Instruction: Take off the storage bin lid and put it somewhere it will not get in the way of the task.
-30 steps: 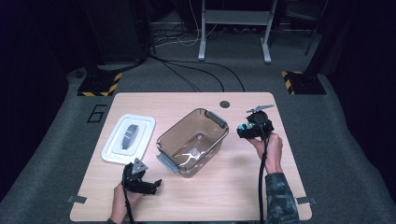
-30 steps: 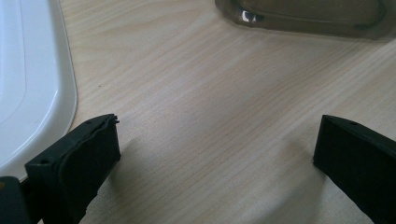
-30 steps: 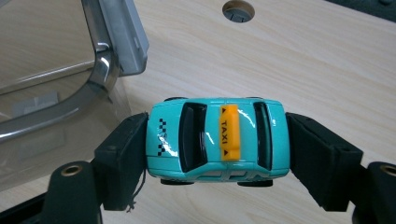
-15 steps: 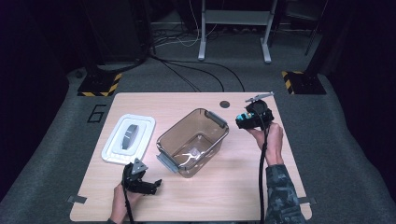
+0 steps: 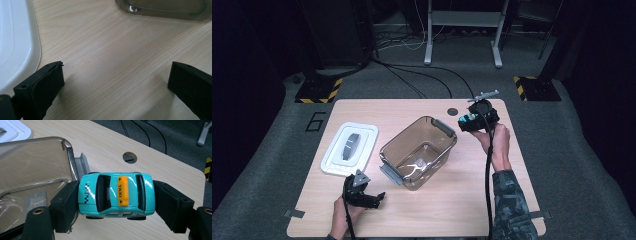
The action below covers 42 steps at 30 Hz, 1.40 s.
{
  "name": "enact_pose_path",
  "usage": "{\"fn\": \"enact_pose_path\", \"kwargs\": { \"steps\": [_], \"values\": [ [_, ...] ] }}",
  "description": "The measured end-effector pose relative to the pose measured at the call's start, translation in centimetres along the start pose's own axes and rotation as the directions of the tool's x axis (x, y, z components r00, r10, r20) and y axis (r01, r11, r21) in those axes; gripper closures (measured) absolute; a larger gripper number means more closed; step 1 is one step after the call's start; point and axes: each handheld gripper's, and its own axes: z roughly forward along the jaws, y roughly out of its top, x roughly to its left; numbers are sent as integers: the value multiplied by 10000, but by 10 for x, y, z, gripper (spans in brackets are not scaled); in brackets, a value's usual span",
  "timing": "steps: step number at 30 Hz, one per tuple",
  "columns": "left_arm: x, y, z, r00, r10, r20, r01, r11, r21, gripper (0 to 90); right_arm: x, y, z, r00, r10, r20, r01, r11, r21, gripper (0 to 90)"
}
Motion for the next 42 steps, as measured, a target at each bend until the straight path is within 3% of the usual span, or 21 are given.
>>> {"fn": "enact_pose_path", "kwargs": {
  "steps": [23, 42],
  "values": [
    [1, 0, 0, 9999, 106, 4, -106, 9999, 67, 0, 24, 24, 6, 9971, -615, -458, 609, 9980, -138, 244],
    [0, 0, 0, 10000, 7, 2, -7, 10000, 3, 0, 42, 37, 19, 9891, -1136, -942, 1135, 9935, -63, 244]
  ]
}}
